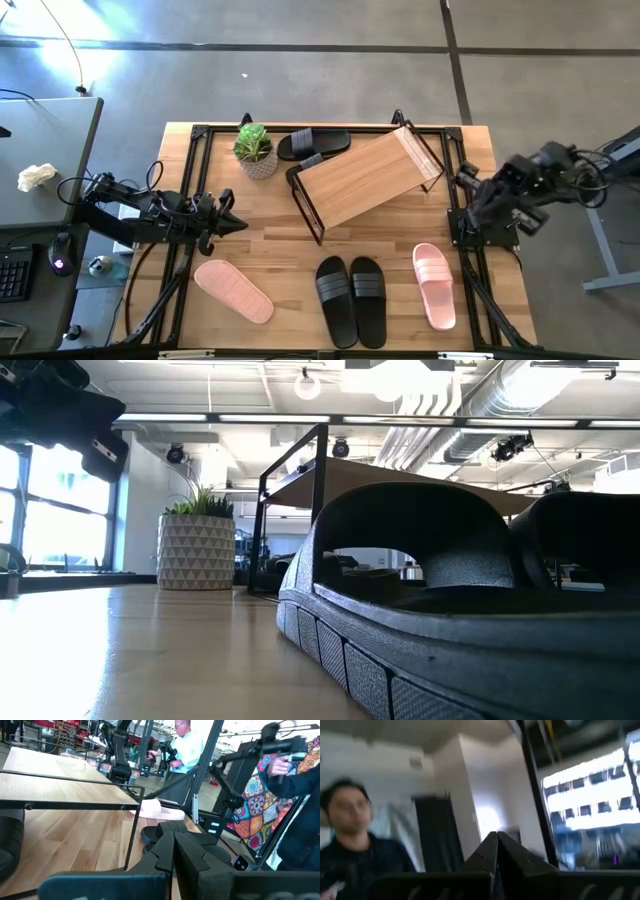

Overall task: Pick and place slides into the shelf
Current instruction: Put the bottom right black slipper on the shelf

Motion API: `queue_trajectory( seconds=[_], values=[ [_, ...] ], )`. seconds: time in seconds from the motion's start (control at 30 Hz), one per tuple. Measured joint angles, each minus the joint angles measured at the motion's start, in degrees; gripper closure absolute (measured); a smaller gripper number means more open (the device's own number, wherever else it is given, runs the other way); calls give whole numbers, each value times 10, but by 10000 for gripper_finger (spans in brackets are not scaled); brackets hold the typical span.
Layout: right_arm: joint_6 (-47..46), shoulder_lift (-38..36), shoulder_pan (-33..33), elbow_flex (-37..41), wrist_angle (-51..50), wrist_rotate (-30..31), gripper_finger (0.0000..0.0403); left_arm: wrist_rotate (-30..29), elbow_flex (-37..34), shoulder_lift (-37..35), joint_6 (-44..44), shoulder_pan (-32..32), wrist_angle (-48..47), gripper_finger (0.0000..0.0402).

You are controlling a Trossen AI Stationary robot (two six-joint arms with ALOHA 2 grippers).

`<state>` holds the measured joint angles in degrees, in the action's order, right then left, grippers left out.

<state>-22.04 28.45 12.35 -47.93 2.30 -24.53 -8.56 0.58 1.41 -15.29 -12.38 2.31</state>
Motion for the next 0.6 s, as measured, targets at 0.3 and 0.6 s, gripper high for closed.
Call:
queue_trajectory(
  seconds=[0.3, 0.6],
  values=[
    [21, 222, 67, -254, -266, -57, 363, 0, 0, 0, 0, 0, 0, 401],
    [-54, 400, 201, -492, -567, 102, 327, 0, 0, 0, 0, 0, 0, 401]
  ],
)
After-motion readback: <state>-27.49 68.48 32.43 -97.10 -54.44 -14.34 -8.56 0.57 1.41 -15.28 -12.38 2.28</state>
